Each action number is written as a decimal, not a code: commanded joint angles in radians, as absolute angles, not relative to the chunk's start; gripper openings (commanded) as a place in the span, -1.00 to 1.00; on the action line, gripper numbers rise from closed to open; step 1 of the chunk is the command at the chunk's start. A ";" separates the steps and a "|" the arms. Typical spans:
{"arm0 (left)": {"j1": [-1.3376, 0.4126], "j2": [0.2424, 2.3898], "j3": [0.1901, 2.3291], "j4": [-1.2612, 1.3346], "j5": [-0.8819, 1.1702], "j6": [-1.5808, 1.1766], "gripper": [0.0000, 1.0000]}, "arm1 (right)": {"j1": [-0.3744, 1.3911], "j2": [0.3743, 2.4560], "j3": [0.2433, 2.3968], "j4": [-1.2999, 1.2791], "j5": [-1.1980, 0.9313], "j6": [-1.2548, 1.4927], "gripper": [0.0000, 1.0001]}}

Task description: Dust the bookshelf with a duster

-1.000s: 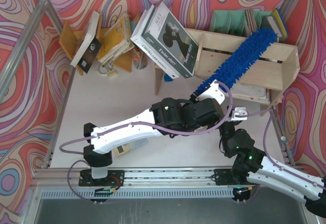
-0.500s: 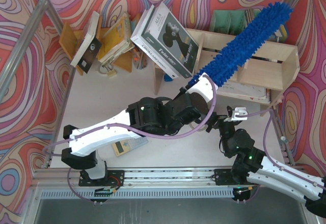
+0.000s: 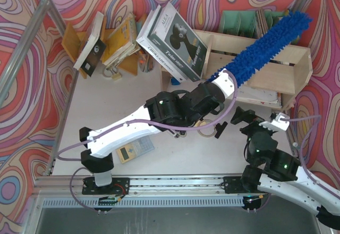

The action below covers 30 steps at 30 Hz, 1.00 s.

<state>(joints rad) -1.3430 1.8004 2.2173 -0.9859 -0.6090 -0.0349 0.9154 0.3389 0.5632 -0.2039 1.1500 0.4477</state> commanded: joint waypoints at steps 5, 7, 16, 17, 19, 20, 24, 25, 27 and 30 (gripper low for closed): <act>-1.319 1.927 2.380 -1.028 -0.531 -0.013 -1.00 | 0.913 0.446 0.640 -0.850 1.369 1.078 0.98; -1.309 1.955 2.406 -1.044 -0.524 -0.016 -1.00 | 0.912 0.471 0.657 -1.006 1.374 1.264 0.97; -1.278 2.033 2.484 -1.074 -0.484 -0.019 -1.00 | 0.913 0.457 0.637 -0.877 1.335 1.099 0.97; -1.278 2.038 2.490 -1.076 -0.480 -0.016 -1.00 | 0.914 0.439 0.628 -0.842 1.329 1.056 0.97; -1.278 2.044 2.497 -1.077 -0.467 -0.007 -1.00 | 0.914 0.400 0.602 -0.721 1.309 0.921 0.98; -1.278 2.043 2.497 -1.076 -0.456 -0.002 -1.00 | 0.914 0.375 0.586 -0.648 1.293 0.818 0.97; -1.277 2.039 2.497 -1.072 -0.406 0.012 -1.00 | 0.914 0.272 0.494 -0.356 1.186 0.486 0.97; -1.278 2.037 2.496 -1.071 -0.397 0.015 -1.00 | 0.914 0.247 0.478 -0.321 1.163 0.447 0.97; -1.278 2.033 2.497 -1.070 -0.375 0.022 -1.00 | 0.914 0.228 0.460 -0.283 1.142 0.410 0.97; -1.278 2.034 2.500 -1.068 -0.350 0.032 -1.00 | 0.914 0.251 0.466 -0.290 1.151 0.419 0.97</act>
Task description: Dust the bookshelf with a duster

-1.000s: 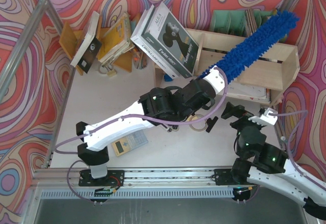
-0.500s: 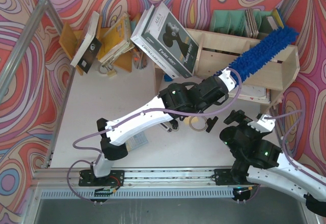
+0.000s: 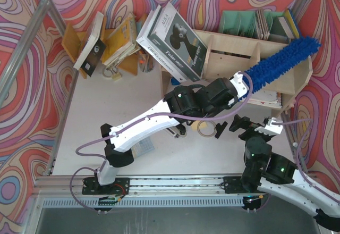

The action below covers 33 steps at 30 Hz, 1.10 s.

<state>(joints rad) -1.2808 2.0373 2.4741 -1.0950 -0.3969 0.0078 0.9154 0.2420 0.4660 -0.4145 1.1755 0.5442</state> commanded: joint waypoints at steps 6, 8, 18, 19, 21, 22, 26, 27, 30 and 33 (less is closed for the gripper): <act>-1.308 2.053 2.518 -1.093 -0.329 0.075 -1.00 | 0.914 0.297 0.482 -0.340 1.193 0.483 0.97; -1.322 2.045 2.513 -1.093 -0.336 0.087 -1.00 | 0.913 0.290 0.479 -0.334 1.195 0.481 0.97; -1.333 1.802 2.242 -0.858 -0.384 0.062 -1.00 | 0.914 0.277 0.471 -0.325 1.203 0.482 0.97; -1.332 1.782 2.217 -0.846 -0.408 0.059 -1.00 | 0.914 0.276 0.470 -0.324 1.203 0.483 0.98; -1.333 1.757 2.186 -0.843 -0.447 0.052 -1.00 | 0.914 0.275 0.468 -0.324 1.201 0.482 0.97; -1.330 1.747 2.173 -0.844 -0.466 0.048 -1.00 | 0.914 0.275 0.469 -0.322 1.201 0.480 0.97; -1.306 1.727 2.140 -0.872 -0.530 0.004 -1.00 | 0.914 0.273 0.466 -0.322 1.200 0.481 0.97; -1.296 1.725 2.136 -0.884 -0.543 -0.019 -1.00 | 0.914 0.272 0.466 -0.321 1.201 0.481 0.97; -1.282 1.737 2.142 -0.942 -0.637 -0.047 -1.00 | 0.913 0.272 0.468 -0.321 1.200 0.481 0.97; -1.276 1.768 2.158 -1.002 -0.662 -0.055 -1.00 | 0.914 0.272 0.465 -0.320 1.203 0.482 0.97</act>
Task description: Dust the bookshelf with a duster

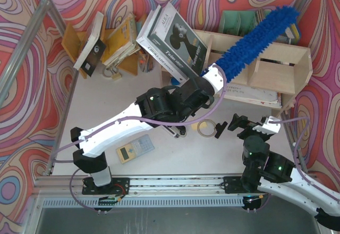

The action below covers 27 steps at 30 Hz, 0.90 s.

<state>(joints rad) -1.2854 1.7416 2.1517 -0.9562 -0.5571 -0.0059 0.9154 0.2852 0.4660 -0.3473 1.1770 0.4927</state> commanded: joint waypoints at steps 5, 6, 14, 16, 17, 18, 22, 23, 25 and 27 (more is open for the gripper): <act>-1.275 1.813 2.181 -1.040 -0.607 -0.079 -1.00 | 0.914 0.272 0.464 -0.318 1.205 0.481 0.97; -1.274 1.820 2.183 -1.040 -0.591 -0.082 -1.00 | 0.913 0.272 0.464 -0.318 1.206 0.481 0.97; -1.329 1.804 2.152 -0.977 -0.570 -0.053 -1.00 | 0.913 0.276 0.462 -0.314 1.217 0.483 0.97; -1.359 1.782 2.126 -0.950 -0.603 -0.050 -1.00 | 0.914 0.277 0.462 -0.313 1.219 0.483 0.97; -1.373 1.770 2.112 -0.940 -0.626 -0.054 -1.00 | 0.914 0.278 0.462 -0.312 1.221 0.483 0.97; -1.388 1.755 2.100 -0.936 -0.657 -0.067 -1.00 | 0.913 0.278 0.461 -0.313 1.222 0.485 0.97; -1.451 1.699 2.030 -0.957 -0.890 -0.200 -1.00 | 0.914 0.279 0.460 -0.314 1.229 0.489 0.97; -1.464 1.686 2.006 -0.972 -0.922 -0.251 -1.00 | 0.914 0.279 0.460 -0.314 1.230 0.492 0.98; -1.489 1.657 1.967 -1.026 -0.998 -0.363 -1.00 | 0.914 0.279 0.460 -0.315 1.233 0.493 0.97; -1.516 1.633 1.936 -1.091 -1.058 -0.489 -1.00 | 0.914 0.280 0.460 -0.316 1.234 0.495 0.97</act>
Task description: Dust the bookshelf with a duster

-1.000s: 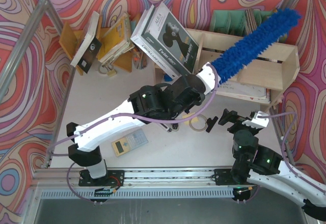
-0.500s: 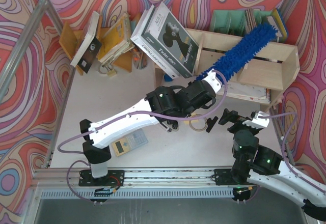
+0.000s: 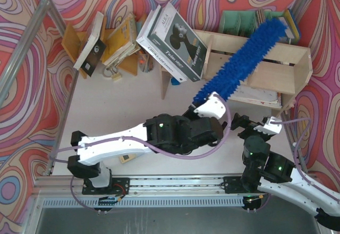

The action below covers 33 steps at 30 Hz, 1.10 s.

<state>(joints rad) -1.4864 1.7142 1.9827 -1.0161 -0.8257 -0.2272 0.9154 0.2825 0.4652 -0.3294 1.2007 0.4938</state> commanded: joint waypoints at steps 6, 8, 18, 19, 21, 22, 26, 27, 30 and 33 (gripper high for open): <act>-1.597 1.639 1.919 -1.296 -1.152 -0.783 -1.00 | 0.913 0.281 0.463 -0.330 1.240 0.513 0.97; -1.600 1.664 1.943 -1.381 -1.128 -0.867 -1.00 | 0.914 0.283 0.465 -0.330 1.237 0.511 0.97; -1.638 1.670 1.857 -1.367 -0.974 -0.992 -1.00 | 0.914 0.296 0.467 -0.327 1.234 0.506 0.97; -1.641 1.672 1.854 -1.365 -0.962 -0.999 -1.00 | 0.914 0.296 0.467 -0.327 1.235 0.507 0.98; -1.648 1.681 1.854 -1.367 -0.944 -1.013 -1.00 | 0.914 0.296 0.467 -0.327 1.235 0.506 0.97; -1.651 1.686 1.855 -1.368 -0.943 -1.019 -1.00 | 0.914 0.297 0.466 -0.327 1.235 0.506 0.97; -1.652 1.710 1.856 -1.395 -0.905 -1.068 -1.00 | 0.914 0.299 0.466 -0.325 1.234 0.507 0.98; -1.652 1.716 1.858 -1.398 -0.906 -1.076 -1.00 | 0.914 0.299 0.467 -0.325 1.235 0.507 0.98; -1.651 1.742 1.876 -1.417 -0.912 -1.091 -1.00 | 0.914 0.295 0.466 -0.329 1.234 0.511 0.97; -1.646 1.779 1.900 -1.454 -0.900 -1.125 -1.00 | 0.914 0.287 0.466 -0.336 1.235 0.517 0.98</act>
<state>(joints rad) -1.6497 1.7397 1.8706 -1.4025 -0.8833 -1.0569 0.9150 0.2932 0.4652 -0.3298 1.2072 0.4980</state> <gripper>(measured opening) 0.345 0.987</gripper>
